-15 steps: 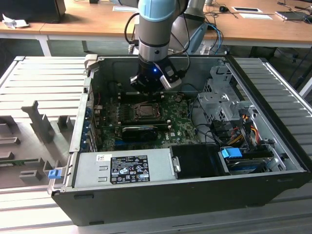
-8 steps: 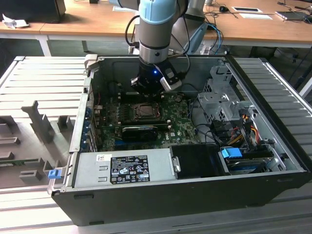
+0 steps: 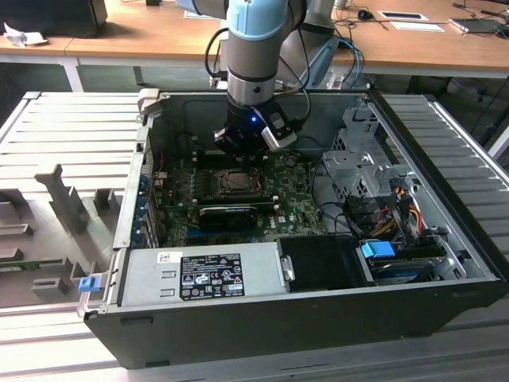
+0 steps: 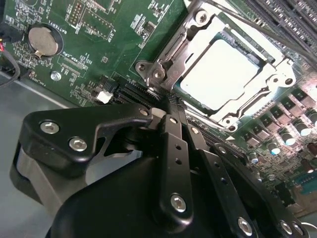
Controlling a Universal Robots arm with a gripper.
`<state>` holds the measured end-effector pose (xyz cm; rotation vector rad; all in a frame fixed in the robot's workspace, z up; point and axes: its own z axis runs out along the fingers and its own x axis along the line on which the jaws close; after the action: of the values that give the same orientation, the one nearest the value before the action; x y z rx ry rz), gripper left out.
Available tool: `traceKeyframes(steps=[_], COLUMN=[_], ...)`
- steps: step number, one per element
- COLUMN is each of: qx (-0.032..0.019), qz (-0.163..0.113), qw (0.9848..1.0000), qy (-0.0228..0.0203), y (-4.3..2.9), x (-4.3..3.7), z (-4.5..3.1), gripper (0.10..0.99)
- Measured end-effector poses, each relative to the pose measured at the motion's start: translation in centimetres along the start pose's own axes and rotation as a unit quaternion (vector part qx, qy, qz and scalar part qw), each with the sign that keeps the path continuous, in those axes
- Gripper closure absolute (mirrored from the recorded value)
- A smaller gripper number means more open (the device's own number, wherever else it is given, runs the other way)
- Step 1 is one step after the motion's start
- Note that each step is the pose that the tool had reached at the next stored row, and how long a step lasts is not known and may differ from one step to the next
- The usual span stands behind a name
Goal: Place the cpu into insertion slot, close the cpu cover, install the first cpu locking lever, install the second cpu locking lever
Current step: 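Install the first cpu locking lever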
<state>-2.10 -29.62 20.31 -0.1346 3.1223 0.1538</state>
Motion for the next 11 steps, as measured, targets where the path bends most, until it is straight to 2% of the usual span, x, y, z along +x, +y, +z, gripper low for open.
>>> traceKeyframes(steps=[1, 3, 5, 7, 10, 11], qx=[0.0045, 0.0044, 0.0016, -0.0038, -0.0048, -0.0056], qz=[0.0, 0.0, 0.0, 0.0, 0.0, 0.0], qw=[1.0, 1.0, 1.0, 1.0, 1.0, 1.0], qy=[0.0006, 0.0011, 0.0009, 0.0005, 0.0, -0.0007], y=[-0.01, -0.01, -0.04, -0.07, 0.0, 0.05], x=[-0.01, -0.03, -0.04, -0.04, -0.09, -0.11], z=[0.07, 0.24, 0.37, 0.36, 0.34, 0.08], gripper=[0.98, 0.98, 0.98, 0.98, 0.98, 0.98])
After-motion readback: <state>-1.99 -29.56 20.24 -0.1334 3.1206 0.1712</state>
